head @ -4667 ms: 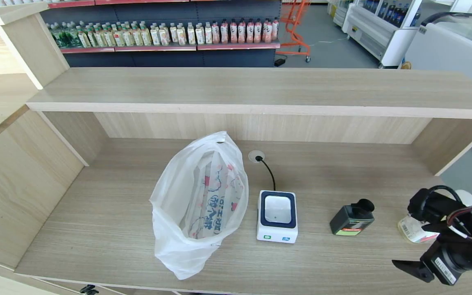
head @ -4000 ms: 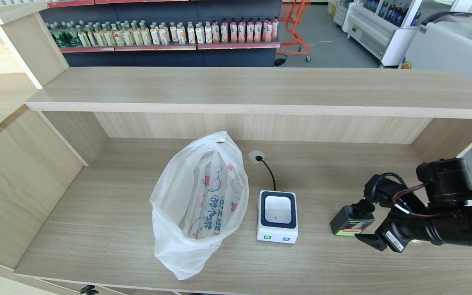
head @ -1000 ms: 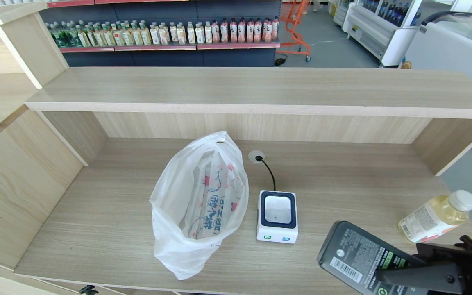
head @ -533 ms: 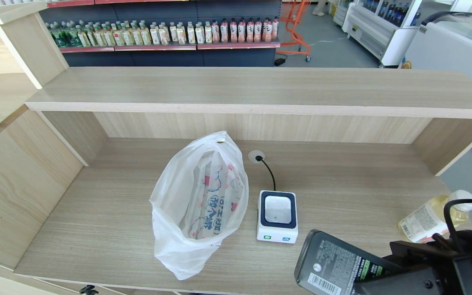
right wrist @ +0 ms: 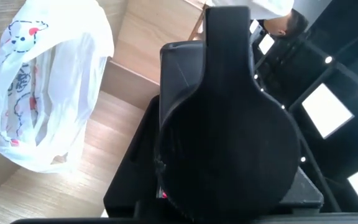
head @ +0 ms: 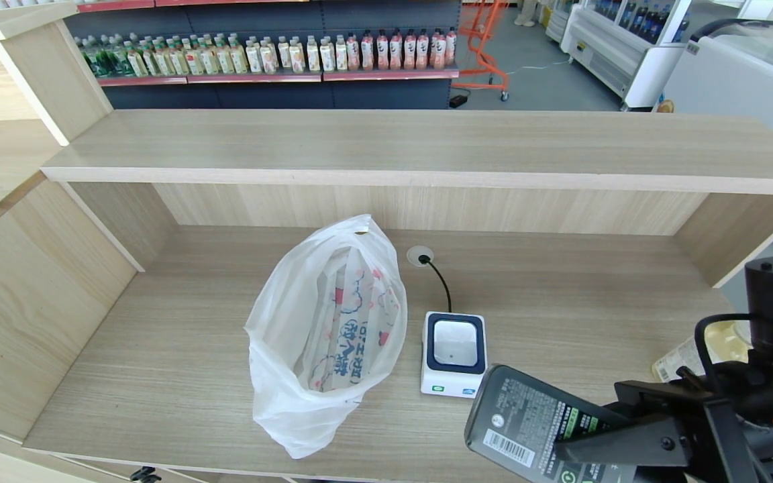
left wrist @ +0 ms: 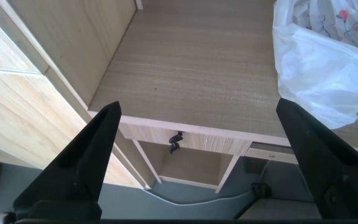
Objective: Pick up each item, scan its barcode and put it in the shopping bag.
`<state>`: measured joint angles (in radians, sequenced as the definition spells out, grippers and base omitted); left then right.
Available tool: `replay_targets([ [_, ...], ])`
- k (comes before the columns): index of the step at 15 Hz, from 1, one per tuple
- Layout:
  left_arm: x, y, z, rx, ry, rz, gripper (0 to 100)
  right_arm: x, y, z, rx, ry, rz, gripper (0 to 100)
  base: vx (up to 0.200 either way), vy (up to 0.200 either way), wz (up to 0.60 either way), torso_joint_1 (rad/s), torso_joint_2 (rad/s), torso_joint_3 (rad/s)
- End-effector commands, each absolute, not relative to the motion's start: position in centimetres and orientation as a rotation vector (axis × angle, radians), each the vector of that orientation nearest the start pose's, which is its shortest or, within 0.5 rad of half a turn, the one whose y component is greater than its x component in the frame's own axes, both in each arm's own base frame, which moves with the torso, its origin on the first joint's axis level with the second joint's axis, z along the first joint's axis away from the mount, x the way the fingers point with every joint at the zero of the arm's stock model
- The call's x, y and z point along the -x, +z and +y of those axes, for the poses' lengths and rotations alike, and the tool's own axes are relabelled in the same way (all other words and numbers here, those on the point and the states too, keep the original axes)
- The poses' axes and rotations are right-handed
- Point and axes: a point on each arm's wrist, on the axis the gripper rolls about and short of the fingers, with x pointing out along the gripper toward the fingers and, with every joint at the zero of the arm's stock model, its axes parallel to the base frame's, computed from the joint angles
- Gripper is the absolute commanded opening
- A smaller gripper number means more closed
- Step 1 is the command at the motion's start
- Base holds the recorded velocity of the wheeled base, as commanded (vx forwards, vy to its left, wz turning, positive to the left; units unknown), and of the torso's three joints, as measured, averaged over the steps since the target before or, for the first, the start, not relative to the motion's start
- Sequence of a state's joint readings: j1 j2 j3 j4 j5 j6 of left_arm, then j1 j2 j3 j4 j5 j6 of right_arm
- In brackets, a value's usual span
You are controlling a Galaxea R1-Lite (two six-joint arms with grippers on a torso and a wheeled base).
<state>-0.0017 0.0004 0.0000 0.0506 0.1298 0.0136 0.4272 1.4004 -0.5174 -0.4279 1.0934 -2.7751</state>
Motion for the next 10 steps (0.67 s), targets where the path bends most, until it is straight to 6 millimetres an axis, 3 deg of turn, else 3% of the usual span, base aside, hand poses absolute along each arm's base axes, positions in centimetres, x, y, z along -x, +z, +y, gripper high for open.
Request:
replay_targets([
  [1,2.3,7.03,0.3,-0.017,0.128,0.053,100,-17.63,17.13,10.31,1.902,0.919,-1.745,0,0.0,0.0,0.0,0.0,0.0,0.0],
  [10,2.31,7.03,0.3,-0.017,0.128,0.051,100,-17.81,17.82,10.56,1.907,0.889,-1.768,0,0.0,0.0,0.0,0.0,0.0,0.0],
])
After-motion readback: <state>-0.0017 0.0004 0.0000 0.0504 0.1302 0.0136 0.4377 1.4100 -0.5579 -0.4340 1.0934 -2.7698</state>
